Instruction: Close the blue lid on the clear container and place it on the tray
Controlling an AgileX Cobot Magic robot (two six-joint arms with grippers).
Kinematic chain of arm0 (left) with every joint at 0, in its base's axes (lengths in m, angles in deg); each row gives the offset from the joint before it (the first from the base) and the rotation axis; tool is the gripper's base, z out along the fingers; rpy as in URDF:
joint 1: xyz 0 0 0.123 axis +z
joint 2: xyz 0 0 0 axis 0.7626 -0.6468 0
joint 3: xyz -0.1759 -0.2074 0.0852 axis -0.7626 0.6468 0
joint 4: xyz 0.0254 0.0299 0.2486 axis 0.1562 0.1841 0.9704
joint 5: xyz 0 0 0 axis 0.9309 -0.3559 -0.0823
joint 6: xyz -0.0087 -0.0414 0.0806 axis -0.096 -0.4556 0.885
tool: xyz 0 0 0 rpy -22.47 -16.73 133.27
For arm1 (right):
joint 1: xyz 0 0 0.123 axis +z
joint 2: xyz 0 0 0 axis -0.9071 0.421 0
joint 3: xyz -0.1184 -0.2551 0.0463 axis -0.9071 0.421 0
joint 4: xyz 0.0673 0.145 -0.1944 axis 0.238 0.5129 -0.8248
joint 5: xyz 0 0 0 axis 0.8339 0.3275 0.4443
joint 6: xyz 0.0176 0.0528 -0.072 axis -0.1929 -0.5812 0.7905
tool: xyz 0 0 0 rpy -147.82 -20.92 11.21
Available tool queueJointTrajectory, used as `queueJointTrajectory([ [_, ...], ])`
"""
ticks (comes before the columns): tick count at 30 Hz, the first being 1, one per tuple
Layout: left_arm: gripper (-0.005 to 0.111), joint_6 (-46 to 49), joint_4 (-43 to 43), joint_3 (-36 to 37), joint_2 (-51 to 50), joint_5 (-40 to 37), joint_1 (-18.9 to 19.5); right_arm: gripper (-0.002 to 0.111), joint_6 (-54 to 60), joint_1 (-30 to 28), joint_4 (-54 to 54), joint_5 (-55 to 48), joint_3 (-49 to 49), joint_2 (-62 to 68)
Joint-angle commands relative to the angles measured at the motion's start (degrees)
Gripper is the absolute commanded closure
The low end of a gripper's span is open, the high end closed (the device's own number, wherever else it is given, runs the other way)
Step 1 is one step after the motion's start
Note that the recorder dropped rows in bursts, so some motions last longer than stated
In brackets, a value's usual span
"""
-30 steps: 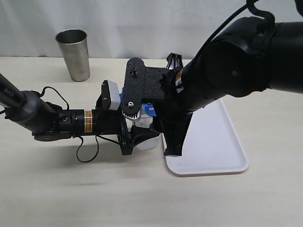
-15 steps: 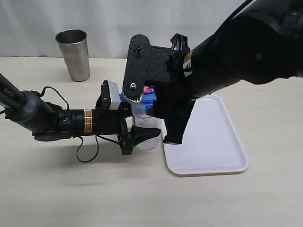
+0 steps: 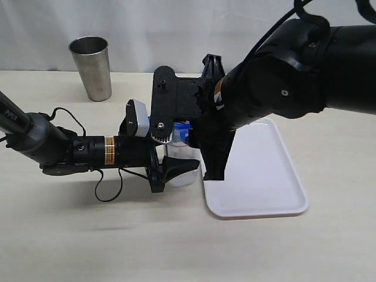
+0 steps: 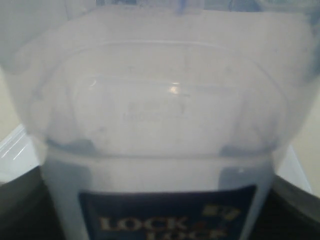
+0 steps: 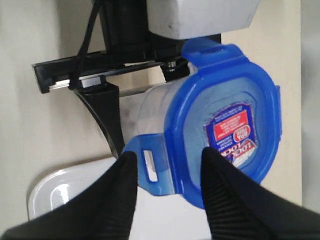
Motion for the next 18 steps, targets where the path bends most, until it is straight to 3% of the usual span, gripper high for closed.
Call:
queueJointTrajectory([
  [1,0.107,-0.3,0.5,-0.2,0.1,-0.9,0.1,0.069,-2.8,-0.3,-3.6,0.4,-0.1,1.2],
  [14,0.107,-0.4,0.5,-0.2,0.1,-0.5,0.1,0.077,-2.8,-0.2,-3.5,1.8,0.5,3.8],
  [18,0.107,-1.8,0.9,-0.2,0.1,0.5,0.1,0.077,-3.8,-0.2,-6.6,6.6,3.9,4.2],
])
